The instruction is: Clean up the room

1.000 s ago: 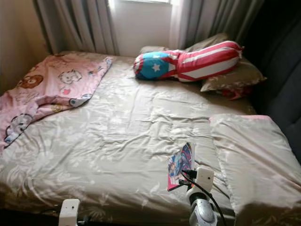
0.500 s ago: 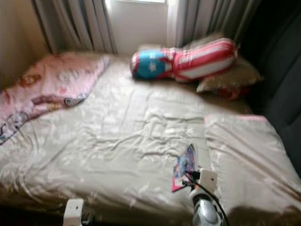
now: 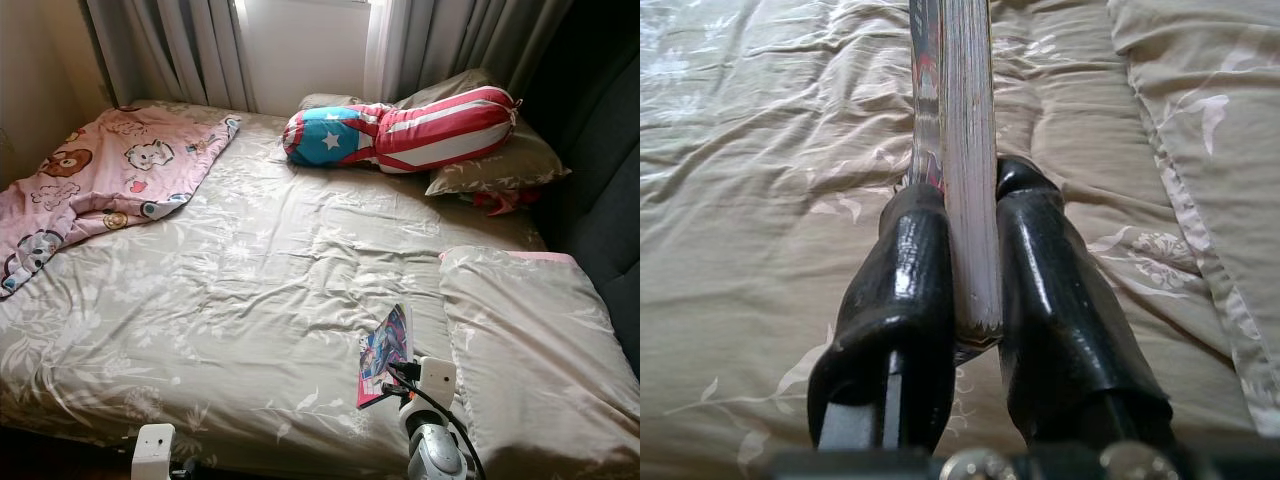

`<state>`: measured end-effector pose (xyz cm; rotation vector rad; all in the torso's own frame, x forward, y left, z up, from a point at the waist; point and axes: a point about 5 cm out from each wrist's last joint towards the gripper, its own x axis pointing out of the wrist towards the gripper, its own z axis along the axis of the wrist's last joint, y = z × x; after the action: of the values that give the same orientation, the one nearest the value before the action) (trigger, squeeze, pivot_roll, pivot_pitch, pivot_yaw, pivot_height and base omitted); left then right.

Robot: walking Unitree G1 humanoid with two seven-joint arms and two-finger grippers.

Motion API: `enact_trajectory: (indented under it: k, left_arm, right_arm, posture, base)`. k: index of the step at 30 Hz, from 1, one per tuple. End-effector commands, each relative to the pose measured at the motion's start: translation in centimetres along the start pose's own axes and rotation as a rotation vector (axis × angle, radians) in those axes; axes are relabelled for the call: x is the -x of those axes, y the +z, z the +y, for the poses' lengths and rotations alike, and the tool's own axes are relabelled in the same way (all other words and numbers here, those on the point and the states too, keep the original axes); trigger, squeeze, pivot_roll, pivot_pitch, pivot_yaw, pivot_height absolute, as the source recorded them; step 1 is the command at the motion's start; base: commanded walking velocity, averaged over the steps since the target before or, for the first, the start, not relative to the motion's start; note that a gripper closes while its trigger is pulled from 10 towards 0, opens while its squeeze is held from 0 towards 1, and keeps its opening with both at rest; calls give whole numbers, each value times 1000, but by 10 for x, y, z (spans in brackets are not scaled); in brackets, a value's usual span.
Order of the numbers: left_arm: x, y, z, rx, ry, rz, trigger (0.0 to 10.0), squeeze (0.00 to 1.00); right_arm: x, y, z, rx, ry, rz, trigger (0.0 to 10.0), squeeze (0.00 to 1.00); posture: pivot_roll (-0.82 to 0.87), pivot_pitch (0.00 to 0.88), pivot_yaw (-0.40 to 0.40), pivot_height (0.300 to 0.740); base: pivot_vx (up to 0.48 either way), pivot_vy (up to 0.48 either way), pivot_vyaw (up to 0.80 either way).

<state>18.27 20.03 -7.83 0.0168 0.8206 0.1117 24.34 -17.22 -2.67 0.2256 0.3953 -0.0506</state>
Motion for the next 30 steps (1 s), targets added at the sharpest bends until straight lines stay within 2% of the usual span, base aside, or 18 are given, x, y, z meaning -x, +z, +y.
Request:
enact_trajectory:
  k: [1,19,30]
  left_arm:
    - [1,-4,0,-4,-4,21,10000,0]
    - [1,-4,0,-4,3,18,10000,0]
    - [1,-6,0,-2,5,19,10000,0]
  right_arm:
    - [-4,7,3,6,20,-19,10000,0]
    - [-3,2,4,12,41,2,10000,0]
    - [-2,-3,2,10,49,27,10000,0]
  posture:
    - [-27,0,-88,740]
    - [-30,0,-93,740]
    - [-30,0,-95,740]
  base:
    - [0,0,0]
    - [0,0,0]
    - [275,0,0]
